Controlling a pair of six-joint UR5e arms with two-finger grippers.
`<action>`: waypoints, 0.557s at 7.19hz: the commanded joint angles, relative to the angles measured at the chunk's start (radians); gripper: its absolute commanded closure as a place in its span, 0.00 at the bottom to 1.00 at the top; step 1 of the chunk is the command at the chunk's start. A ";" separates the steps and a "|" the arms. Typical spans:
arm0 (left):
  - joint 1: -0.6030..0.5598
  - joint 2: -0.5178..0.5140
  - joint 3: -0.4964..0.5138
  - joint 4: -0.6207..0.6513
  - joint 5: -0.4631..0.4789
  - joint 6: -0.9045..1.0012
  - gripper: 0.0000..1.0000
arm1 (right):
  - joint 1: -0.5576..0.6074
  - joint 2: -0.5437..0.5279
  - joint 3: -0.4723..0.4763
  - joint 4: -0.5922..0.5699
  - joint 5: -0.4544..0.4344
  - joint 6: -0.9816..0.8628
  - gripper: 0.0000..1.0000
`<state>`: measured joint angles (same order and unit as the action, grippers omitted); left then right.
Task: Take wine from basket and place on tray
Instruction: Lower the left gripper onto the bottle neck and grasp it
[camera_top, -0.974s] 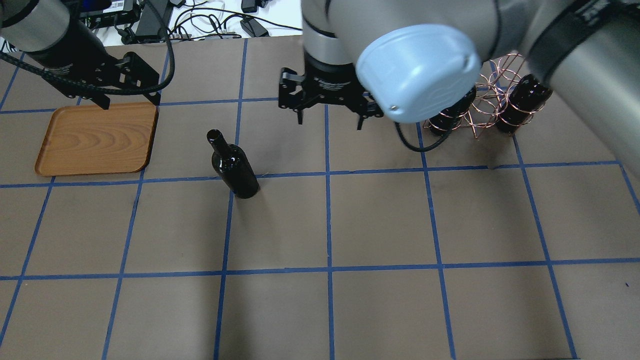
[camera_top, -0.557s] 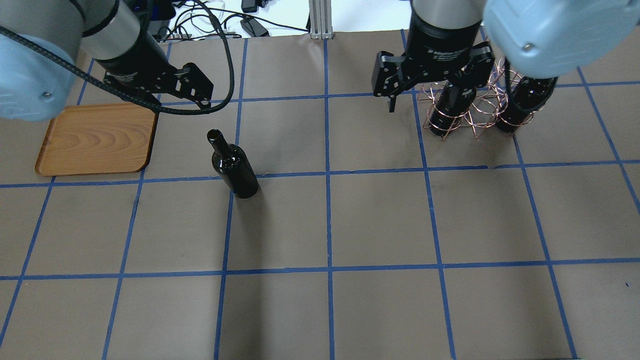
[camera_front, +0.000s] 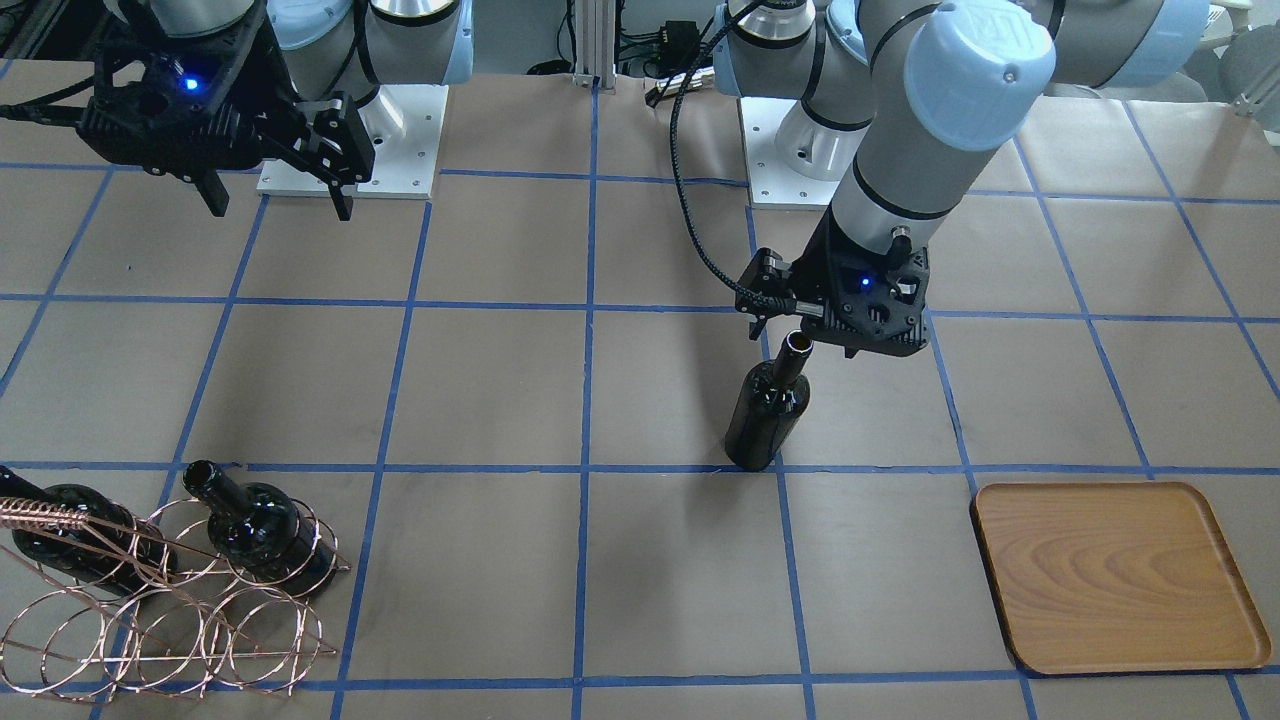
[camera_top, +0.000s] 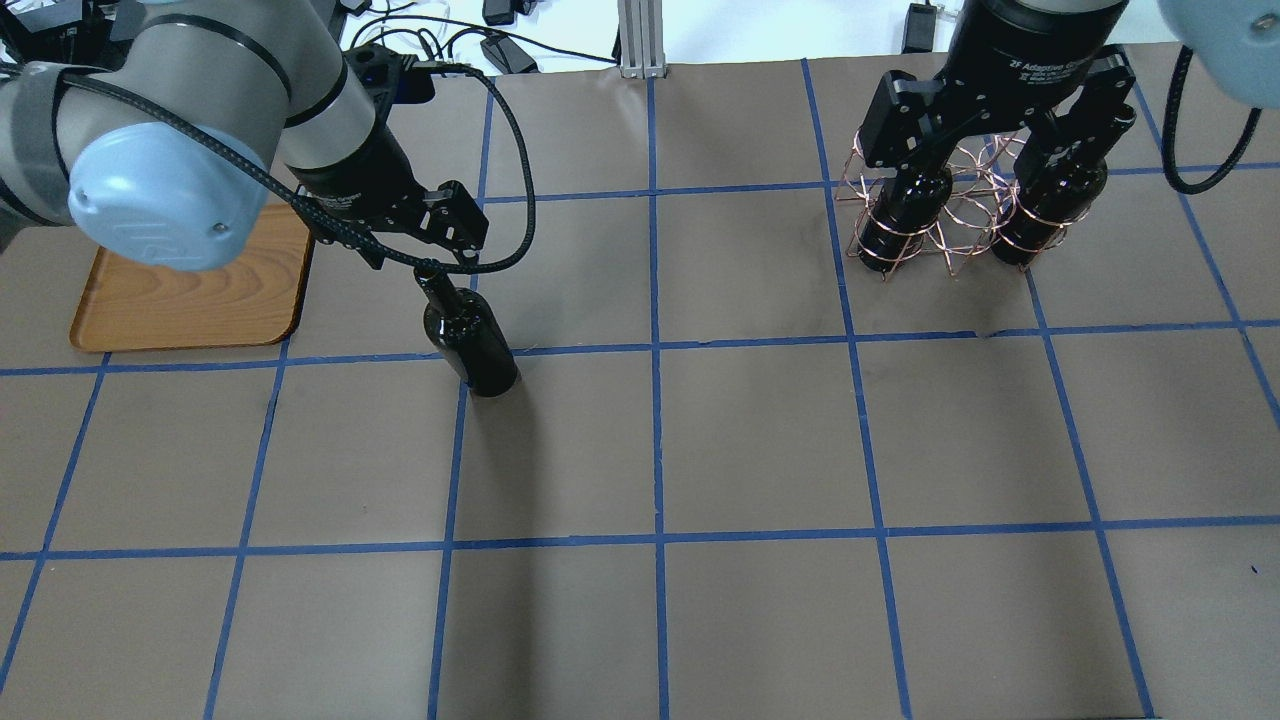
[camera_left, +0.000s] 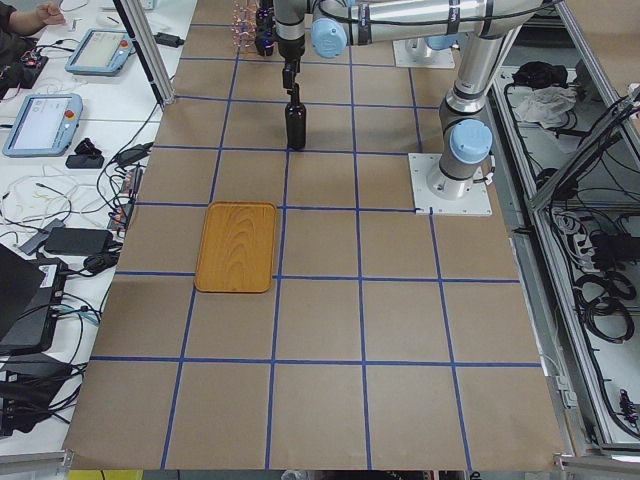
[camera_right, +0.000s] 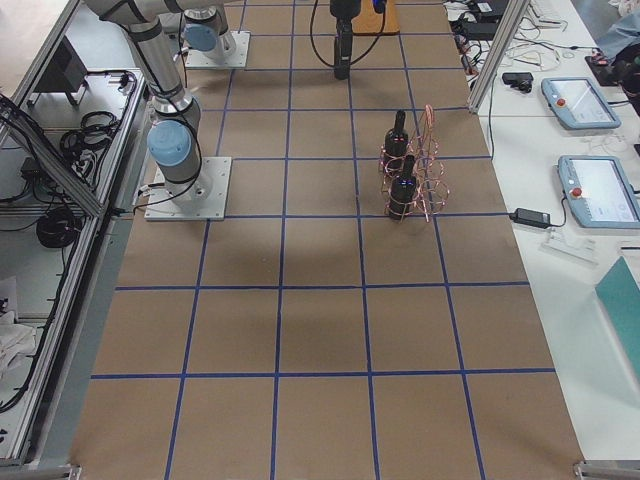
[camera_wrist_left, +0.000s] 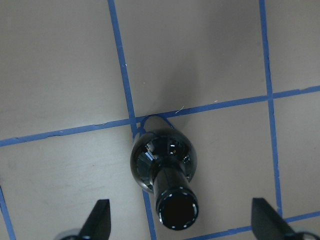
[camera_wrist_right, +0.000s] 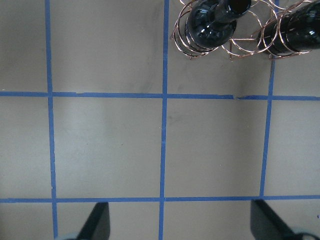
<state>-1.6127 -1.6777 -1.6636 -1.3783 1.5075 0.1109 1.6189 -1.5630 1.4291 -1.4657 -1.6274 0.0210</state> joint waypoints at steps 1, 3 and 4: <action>-0.003 -0.019 -0.024 0.013 0.039 0.009 0.16 | -0.005 -0.024 0.001 -0.042 0.001 -0.004 0.00; -0.003 -0.024 -0.024 0.013 0.040 0.004 0.32 | -0.001 -0.032 0.017 -0.045 0.017 0.000 0.00; -0.003 -0.025 -0.024 0.013 0.039 -0.008 0.32 | 0.002 -0.040 0.025 -0.041 0.006 -0.006 0.00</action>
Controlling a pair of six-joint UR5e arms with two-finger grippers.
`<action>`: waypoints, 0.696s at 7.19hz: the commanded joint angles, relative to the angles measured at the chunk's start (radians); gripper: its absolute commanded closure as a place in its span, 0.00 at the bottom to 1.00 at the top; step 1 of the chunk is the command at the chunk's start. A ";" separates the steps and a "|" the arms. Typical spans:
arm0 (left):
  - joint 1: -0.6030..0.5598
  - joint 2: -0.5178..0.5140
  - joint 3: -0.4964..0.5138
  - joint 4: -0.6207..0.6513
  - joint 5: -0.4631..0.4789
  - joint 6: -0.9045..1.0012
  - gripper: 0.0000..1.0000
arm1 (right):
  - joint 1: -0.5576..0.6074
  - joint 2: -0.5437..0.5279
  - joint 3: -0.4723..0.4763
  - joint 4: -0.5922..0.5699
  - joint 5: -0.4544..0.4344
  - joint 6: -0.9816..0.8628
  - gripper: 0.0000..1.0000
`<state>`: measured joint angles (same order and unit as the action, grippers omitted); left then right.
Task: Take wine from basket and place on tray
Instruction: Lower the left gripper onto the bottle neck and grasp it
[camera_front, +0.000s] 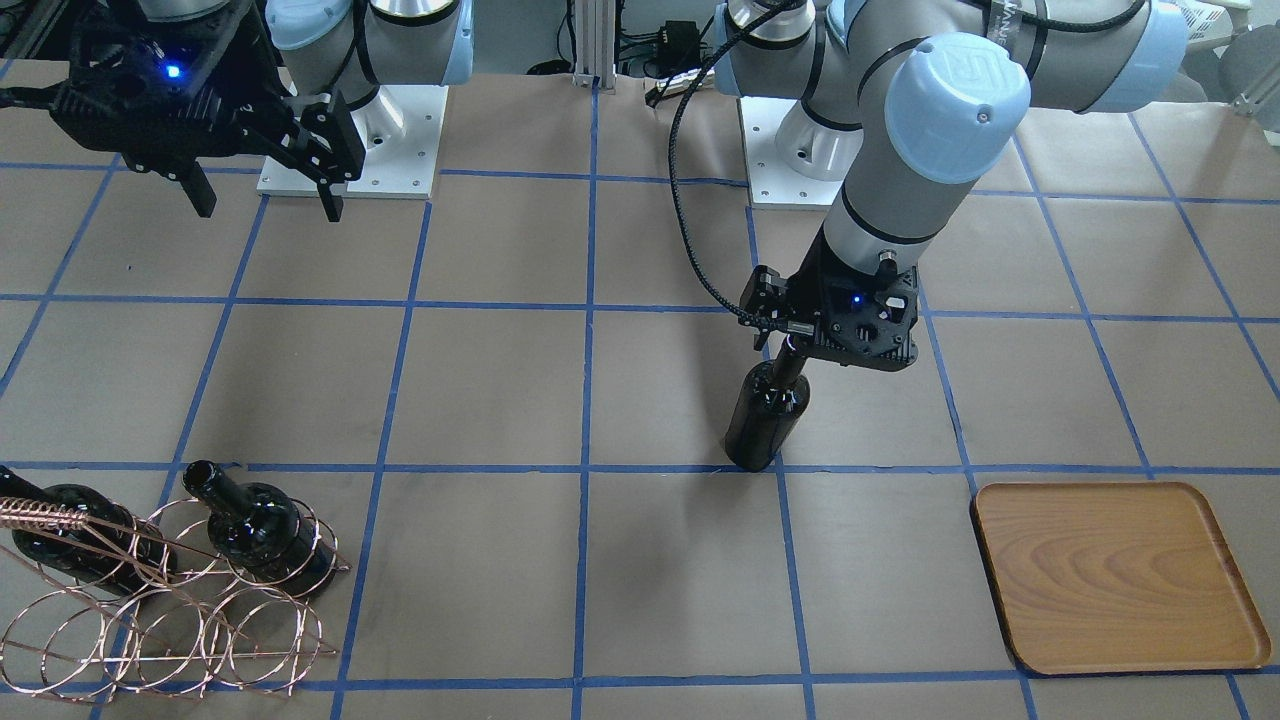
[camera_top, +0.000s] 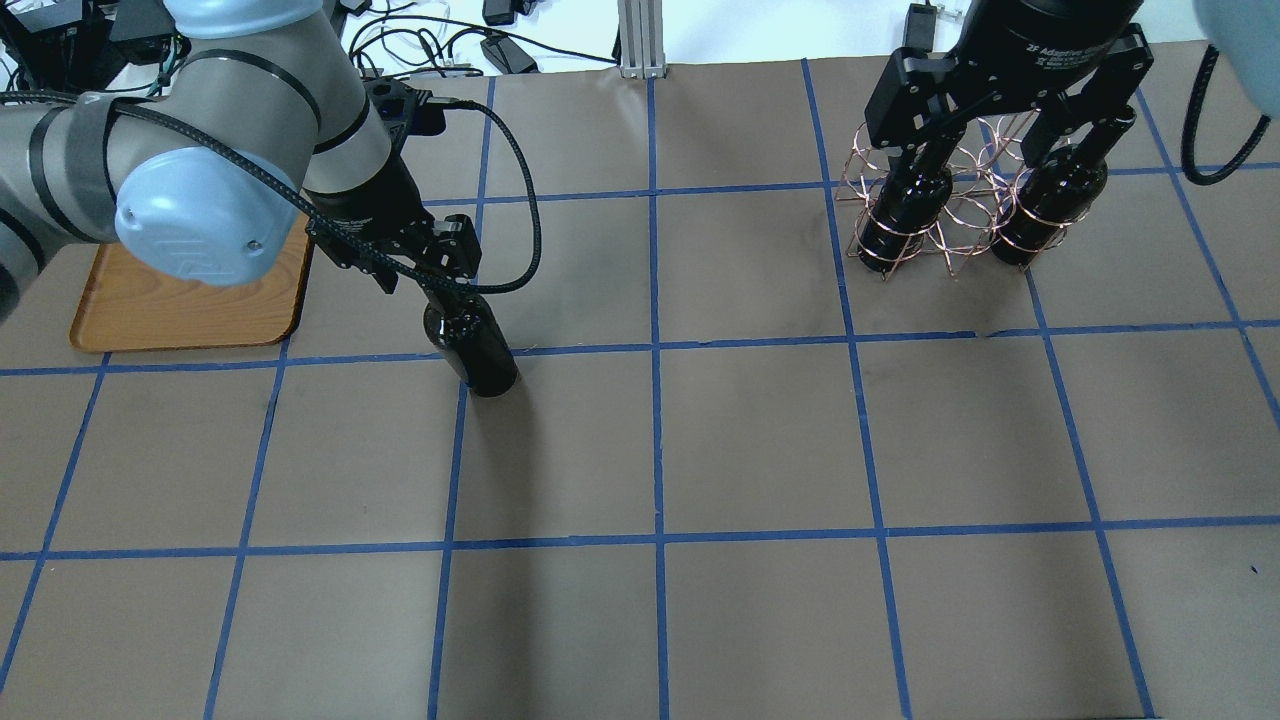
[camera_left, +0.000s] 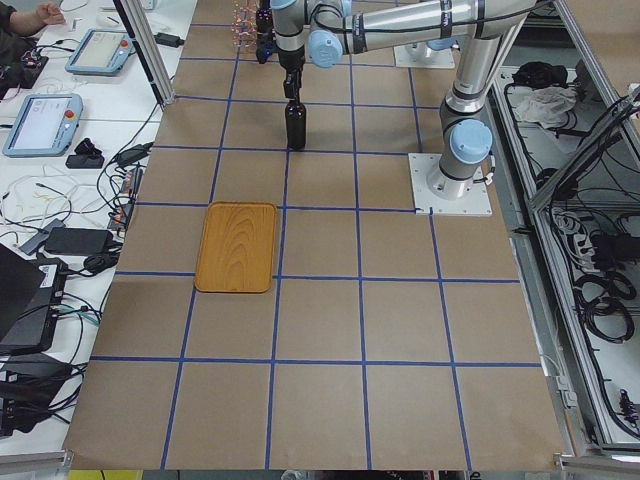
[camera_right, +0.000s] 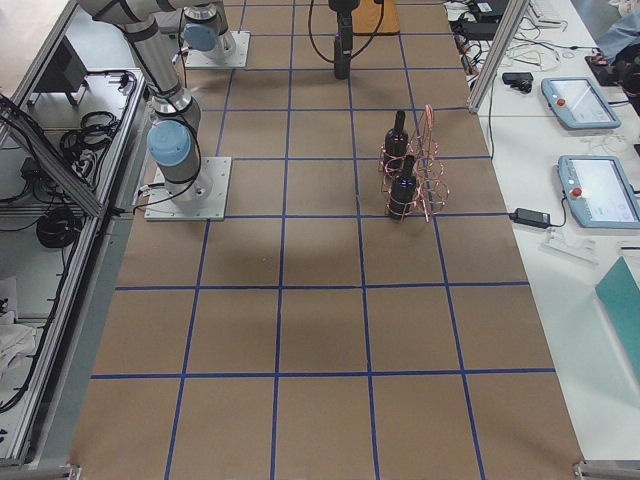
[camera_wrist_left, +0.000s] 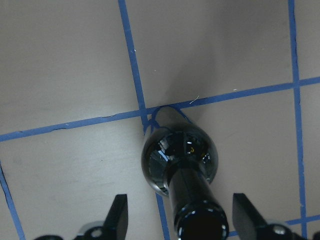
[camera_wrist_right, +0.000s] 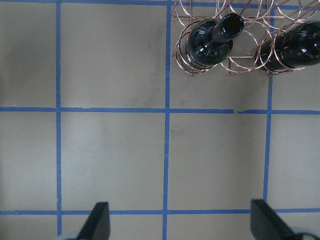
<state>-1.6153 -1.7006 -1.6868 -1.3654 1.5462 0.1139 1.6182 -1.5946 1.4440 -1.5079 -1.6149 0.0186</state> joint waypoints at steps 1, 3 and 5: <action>0.000 -0.004 -0.002 0.000 -0.002 -0.014 0.32 | 0.003 -0.004 0.019 -0.012 0.006 0.006 0.00; 0.000 -0.013 -0.001 0.006 -0.009 -0.014 0.45 | 0.003 -0.011 0.036 -0.025 0.004 -0.003 0.00; 0.000 -0.016 0.001 0.008 -0.012 -0.017 0.77 | 0.003 -0.013 0.046 -0.026 0.004 -0.005 0.00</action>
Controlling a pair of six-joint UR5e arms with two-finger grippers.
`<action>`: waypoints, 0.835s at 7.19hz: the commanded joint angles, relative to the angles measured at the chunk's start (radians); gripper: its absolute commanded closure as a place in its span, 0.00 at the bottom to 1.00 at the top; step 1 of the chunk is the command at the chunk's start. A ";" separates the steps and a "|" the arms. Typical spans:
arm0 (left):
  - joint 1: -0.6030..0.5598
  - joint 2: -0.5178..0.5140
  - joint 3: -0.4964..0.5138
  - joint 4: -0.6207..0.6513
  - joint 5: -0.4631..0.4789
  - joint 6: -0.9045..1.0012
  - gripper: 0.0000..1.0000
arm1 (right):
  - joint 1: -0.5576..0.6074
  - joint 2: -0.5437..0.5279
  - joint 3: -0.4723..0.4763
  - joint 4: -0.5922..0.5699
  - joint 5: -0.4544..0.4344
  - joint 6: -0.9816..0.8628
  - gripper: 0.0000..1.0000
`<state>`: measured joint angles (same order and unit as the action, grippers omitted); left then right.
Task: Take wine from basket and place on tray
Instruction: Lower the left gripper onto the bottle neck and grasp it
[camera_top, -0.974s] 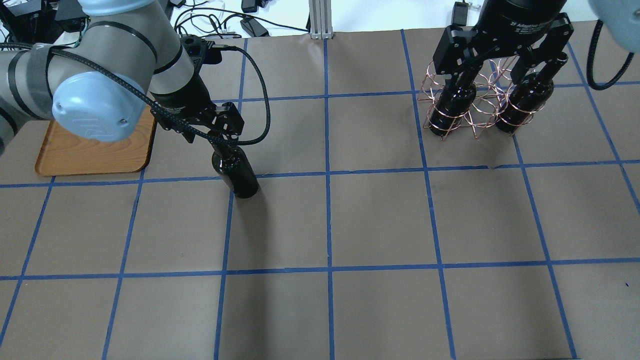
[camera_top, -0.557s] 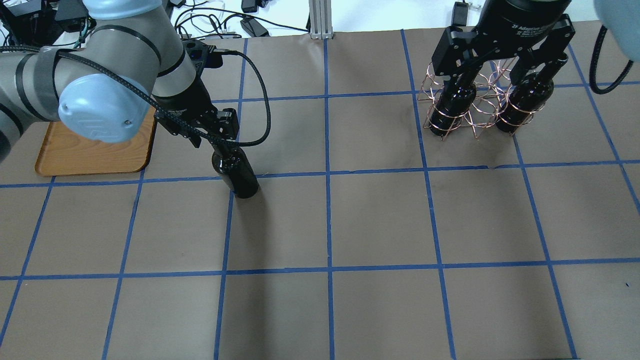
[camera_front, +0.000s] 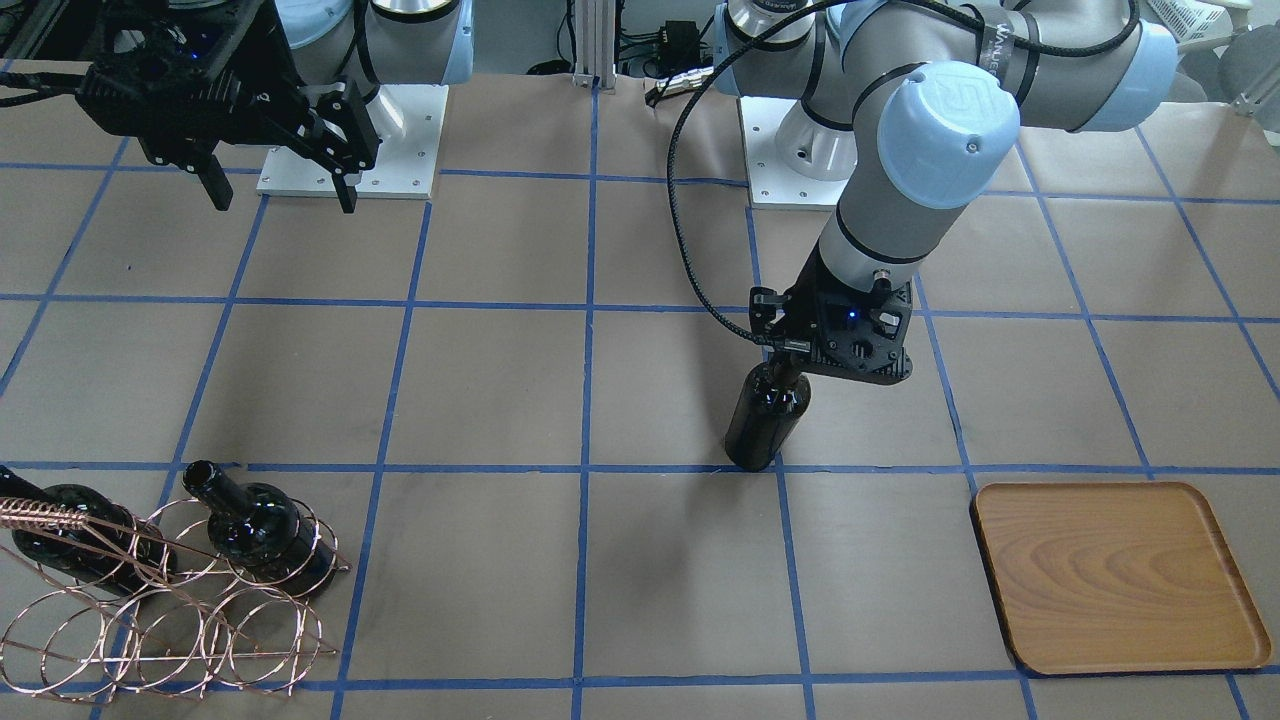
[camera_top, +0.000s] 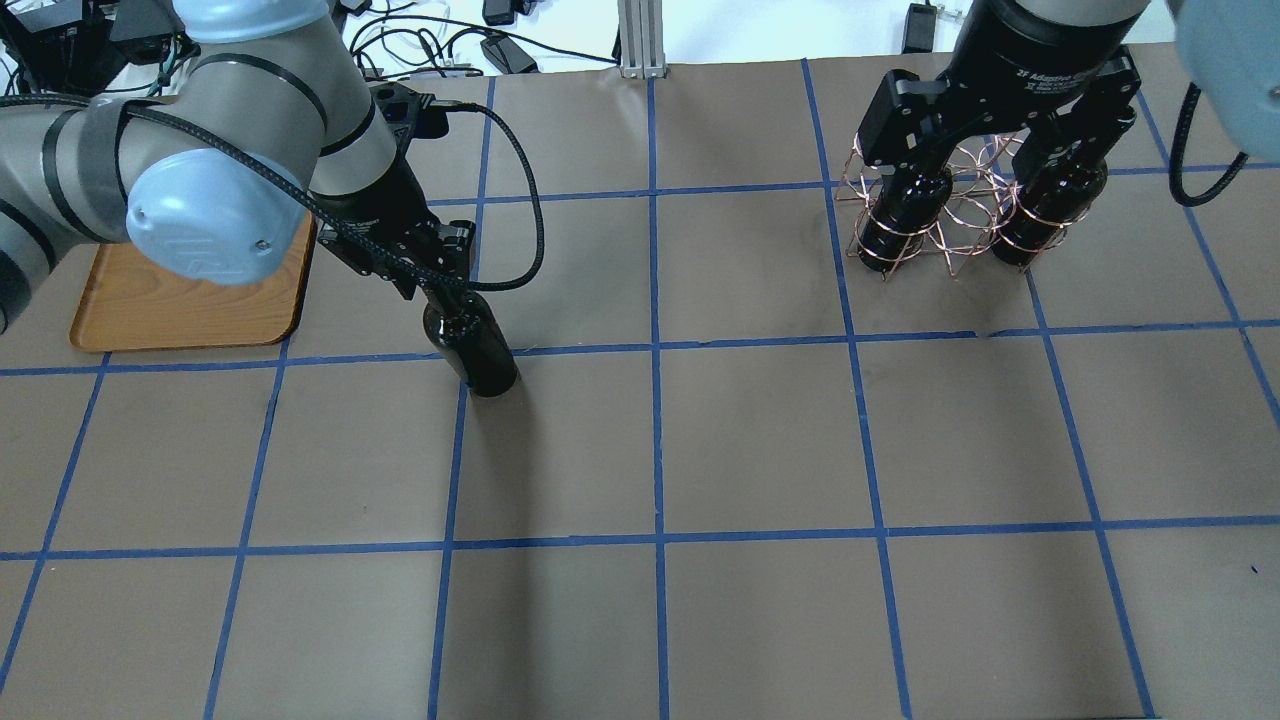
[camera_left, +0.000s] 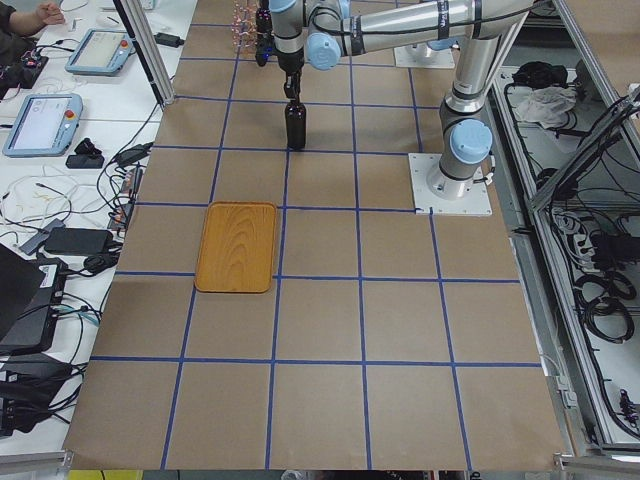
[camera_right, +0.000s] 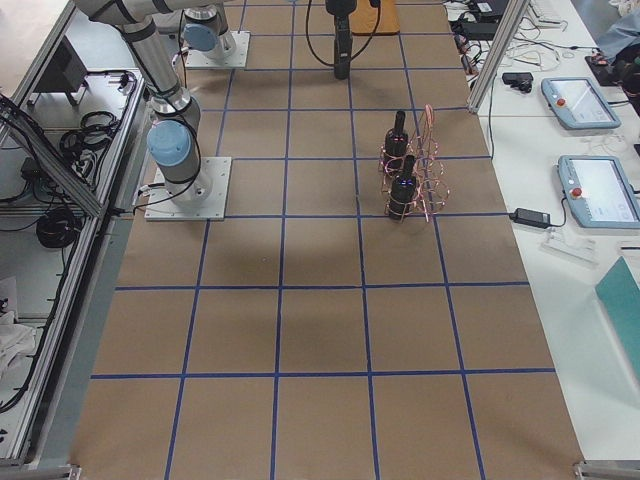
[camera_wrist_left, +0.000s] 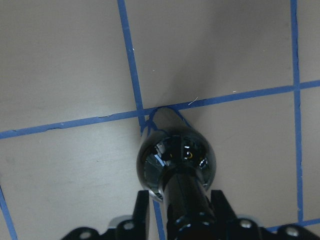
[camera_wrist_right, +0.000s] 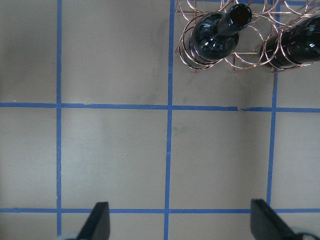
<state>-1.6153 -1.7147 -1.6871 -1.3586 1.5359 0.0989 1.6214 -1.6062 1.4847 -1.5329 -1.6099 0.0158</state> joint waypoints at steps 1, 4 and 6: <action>0.000 -0.002 0.001 0.001 -0.003 0.001 1.00 | 0.000 -0.001 0.005 0.000 -0.001 -0.001 0.00; 0.006 0.007 0.047 -0.016 0.015 0.021 1.00 | 0.000 -0.001 0.005 0.000 -0.001 -0.004 0.00; 0.026 -0.008 0.172 -0.049 0.096 0.117 1.00 | 0.000 -0.001 0.005 0.000 -0.002 -0.005 0.00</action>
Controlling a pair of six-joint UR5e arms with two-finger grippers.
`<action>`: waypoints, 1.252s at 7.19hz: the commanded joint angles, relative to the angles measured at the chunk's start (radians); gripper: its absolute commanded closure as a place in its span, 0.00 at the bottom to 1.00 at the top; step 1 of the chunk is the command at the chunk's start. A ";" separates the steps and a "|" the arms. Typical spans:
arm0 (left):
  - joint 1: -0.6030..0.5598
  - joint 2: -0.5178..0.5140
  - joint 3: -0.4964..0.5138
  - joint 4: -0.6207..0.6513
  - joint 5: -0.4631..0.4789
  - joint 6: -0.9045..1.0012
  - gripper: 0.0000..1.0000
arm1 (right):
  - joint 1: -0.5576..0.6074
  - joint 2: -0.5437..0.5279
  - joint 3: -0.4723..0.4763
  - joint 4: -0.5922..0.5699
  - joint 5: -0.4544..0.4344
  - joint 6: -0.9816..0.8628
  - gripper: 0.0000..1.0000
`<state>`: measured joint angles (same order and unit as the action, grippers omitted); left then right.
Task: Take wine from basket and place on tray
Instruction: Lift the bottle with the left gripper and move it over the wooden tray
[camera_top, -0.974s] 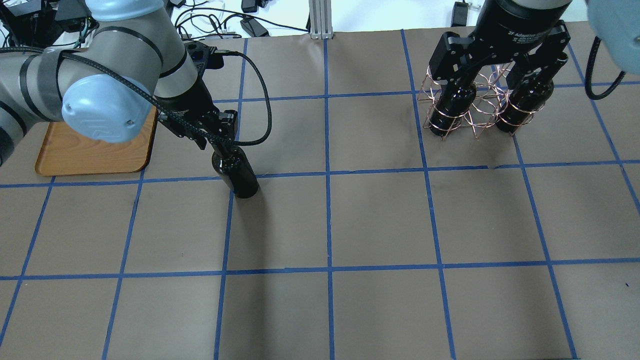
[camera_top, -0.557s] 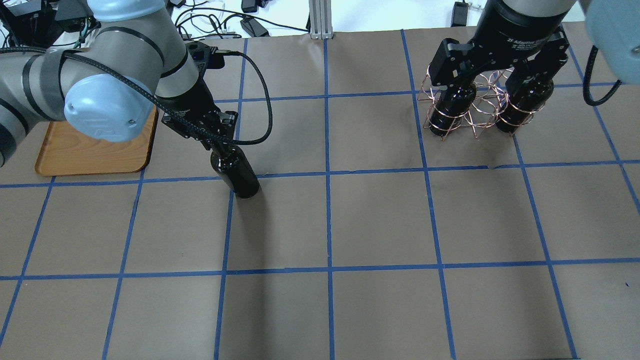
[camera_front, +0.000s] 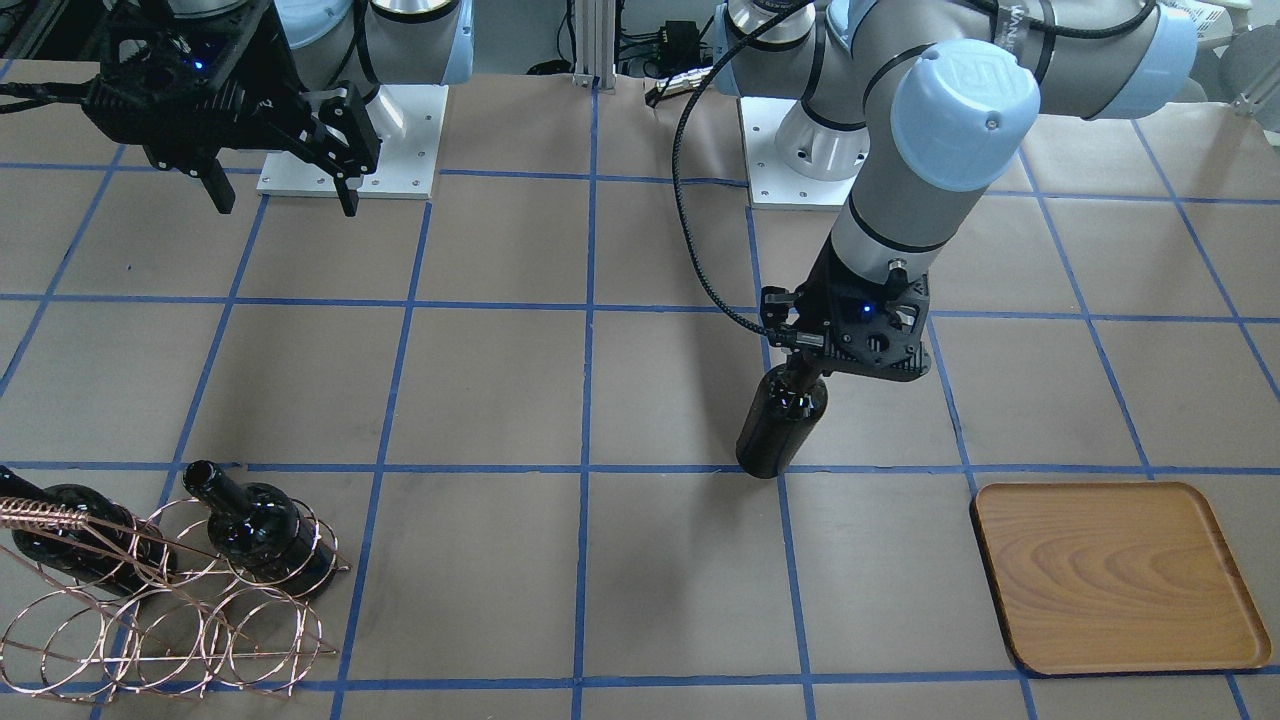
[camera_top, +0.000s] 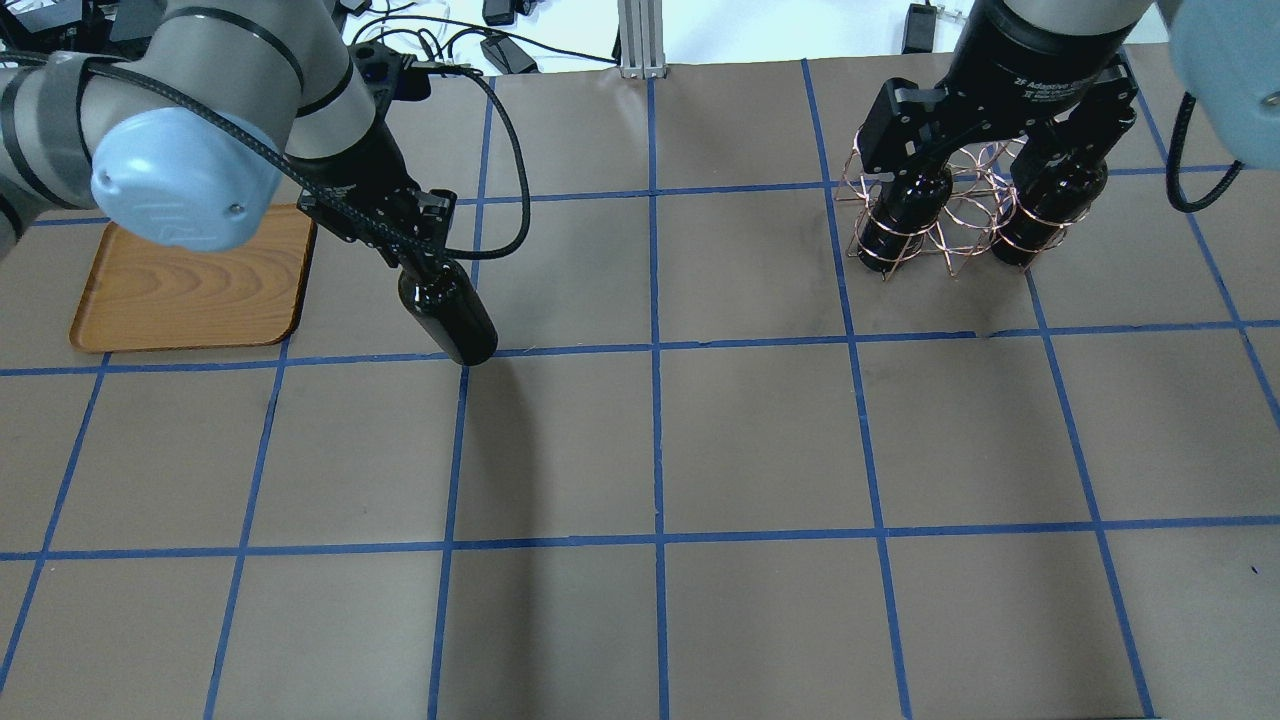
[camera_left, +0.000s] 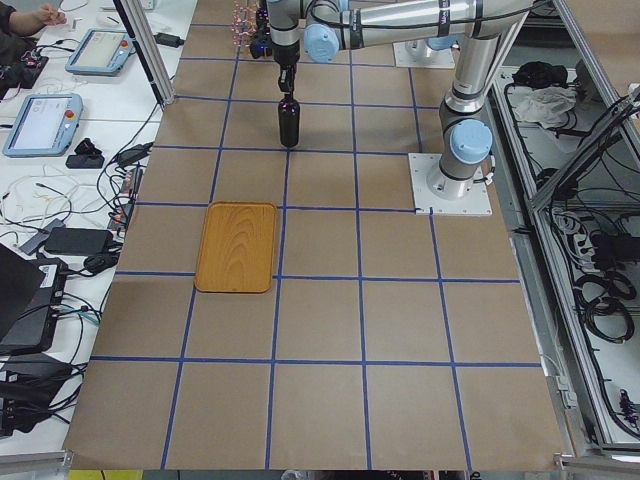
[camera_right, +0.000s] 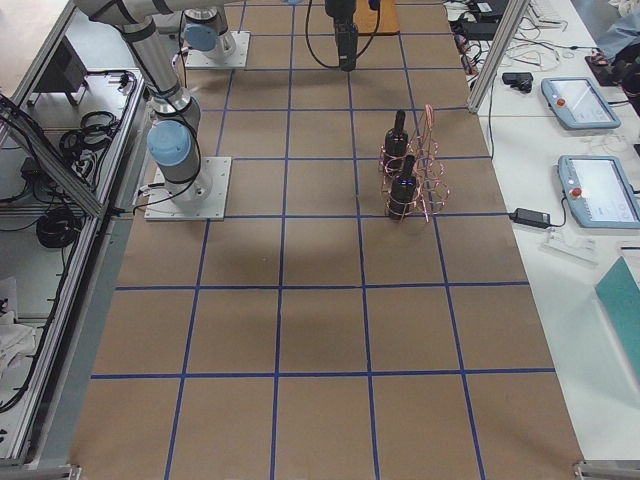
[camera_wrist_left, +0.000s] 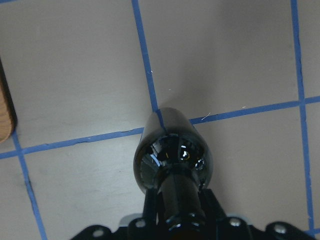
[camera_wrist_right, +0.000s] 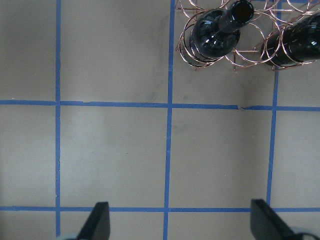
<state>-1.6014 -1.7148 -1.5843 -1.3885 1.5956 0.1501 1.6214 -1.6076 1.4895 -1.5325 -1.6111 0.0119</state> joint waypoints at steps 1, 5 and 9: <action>0.082 -0.022 0.131 -0.068 0.032 0.107 1.00 | 0.000 0.000 0.000 0.000 -0.003 -0.001 0.00; 0.420 -0.126 0.275 -0.083 0.014 0.517 1.00 | 0.000 0.000 0.000 0.000 -0.003 0.000 0.00; 0.553 -0.256 0.333 -0.017 -0.028 0.611 1.00 | 0.000 0.000 0.000 0.000 -0.001 0.000 0.00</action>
<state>-1.0870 -1.9320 -1.2573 -1.4352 1.5705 0.7339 1.6214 -1.6076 1.4895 -1.5324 -1.6123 0.0117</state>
